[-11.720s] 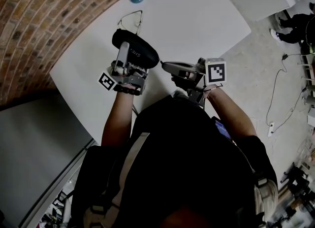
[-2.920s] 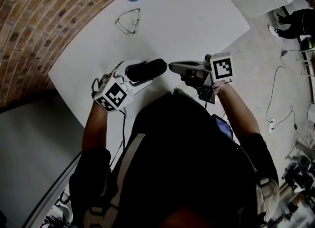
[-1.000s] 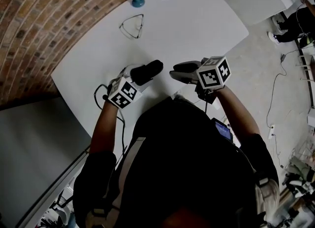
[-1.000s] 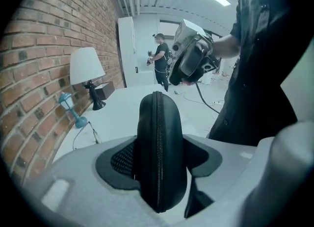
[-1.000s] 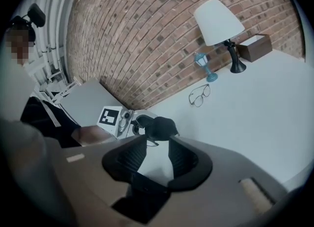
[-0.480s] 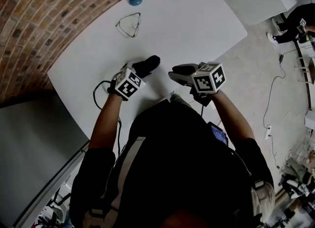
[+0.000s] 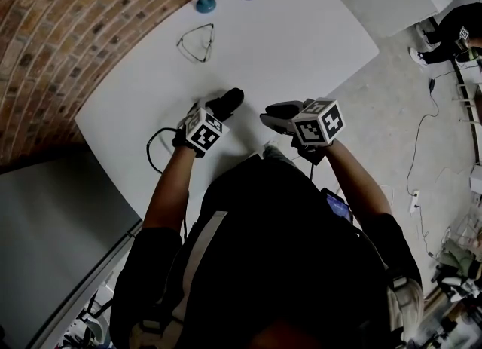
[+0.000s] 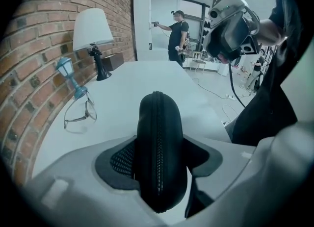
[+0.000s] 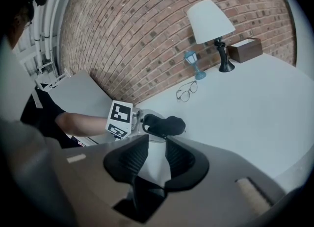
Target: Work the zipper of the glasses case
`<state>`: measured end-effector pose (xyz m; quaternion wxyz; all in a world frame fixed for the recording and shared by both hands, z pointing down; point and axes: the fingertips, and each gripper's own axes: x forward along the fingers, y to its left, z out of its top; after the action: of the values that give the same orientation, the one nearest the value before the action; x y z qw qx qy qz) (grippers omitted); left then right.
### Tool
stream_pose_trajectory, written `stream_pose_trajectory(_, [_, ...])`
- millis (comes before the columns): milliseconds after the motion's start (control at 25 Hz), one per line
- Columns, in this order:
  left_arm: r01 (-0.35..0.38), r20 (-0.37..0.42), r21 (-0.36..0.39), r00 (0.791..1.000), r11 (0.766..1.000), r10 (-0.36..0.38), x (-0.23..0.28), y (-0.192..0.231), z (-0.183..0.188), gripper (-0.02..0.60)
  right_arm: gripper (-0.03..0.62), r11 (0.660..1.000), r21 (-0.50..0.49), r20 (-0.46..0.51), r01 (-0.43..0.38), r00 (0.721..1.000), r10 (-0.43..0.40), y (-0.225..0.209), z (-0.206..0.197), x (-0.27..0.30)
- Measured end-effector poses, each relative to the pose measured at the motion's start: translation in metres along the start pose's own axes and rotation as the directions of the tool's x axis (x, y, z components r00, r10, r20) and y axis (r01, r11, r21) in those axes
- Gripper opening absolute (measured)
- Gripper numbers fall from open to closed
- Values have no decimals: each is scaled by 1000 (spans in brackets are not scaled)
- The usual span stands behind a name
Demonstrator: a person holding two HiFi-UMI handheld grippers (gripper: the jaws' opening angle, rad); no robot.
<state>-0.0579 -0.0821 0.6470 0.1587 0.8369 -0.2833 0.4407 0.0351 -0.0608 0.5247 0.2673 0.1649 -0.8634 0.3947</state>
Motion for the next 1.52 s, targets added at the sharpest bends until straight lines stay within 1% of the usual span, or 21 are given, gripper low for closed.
stream_pose_trajectory(240, [-17, -5, -24, 1000, 1000, 17, 1, 5, -3, 274, 115, 1000, -4, -3, -3, 1000, 3, 0, 1, 1])
stream_pose_trajectory(320, [-27, 4, -39, 1000, 999, 27, 0, 8, -2, 302, 115, 1000, -8, -4, 1, 1000, -1, 0, 2, 1])
stream_pose_trajectory(400, [-31, 15, -49, 999, 998, 32, -2, 10, -1, 313, 115, 1000, -12, -7, 2, 1000, -3, 0, 2, 2])
stream_pose_trajectory(600, [-41, 22, -50, 999, 998, 42, -13, 11, 4, 316, 115, 1000, -23, -9, 6, 1000, -6, 1, 3, 2])
stream_pose_trajectory(800, [-74, 91, -79, 993, 994, 81, -26, 19, 11, 318, 108, 999, -45, 6, 23, 1000, -22, 1, 8, 3])
stream_pose_trajectory(920, [-97, 114, -104, 988, 990, 109, -42, 25, 18, 316, 96, 999, -43, 30, 22, 999, -20, 10, 18, 1])
stream_pose_trajectory(960, [-107, 127, -115, 985, 988, 121, -48, 27, 21, 316, 87, 998, -57, 38, 31, 999, -29, 7, 20, 2])
stream_pose_trajectory(1080, [-142, 185, -169, 968, 975, 173, -66, 36, 30, 308, 70, 987, -141, 77, 79, 995, -69, -1, 31, 4])
stream_pose_trajectory(1240, [-186, 273, -260, 927, 948, 256, -95, 48, 41, 258, 66, 964, -240, 137, 115, 987, -84, 4, 49, 6])
stream_pose_trajectory(1360, [-203, 318, -313, 898, 928, 304, -115, 52, 46, 214, 63, 943, -299, 179, 147, 979, -96, 6, 59, 7])
stream_pose_trajectory(1440, [-213, 348, -353, 874, 911, 339, -129, 57, 49, 187, 61, 931, -323, 214, 170, 971, -103, 6, 68, 8])
stream_pose_trajectory(1520, [-224, 380, -395, 843, 891, 381, -146, 64, 53, 151, 54, 921, -340, 257, 192, 961, -105, 5, 78, 7])
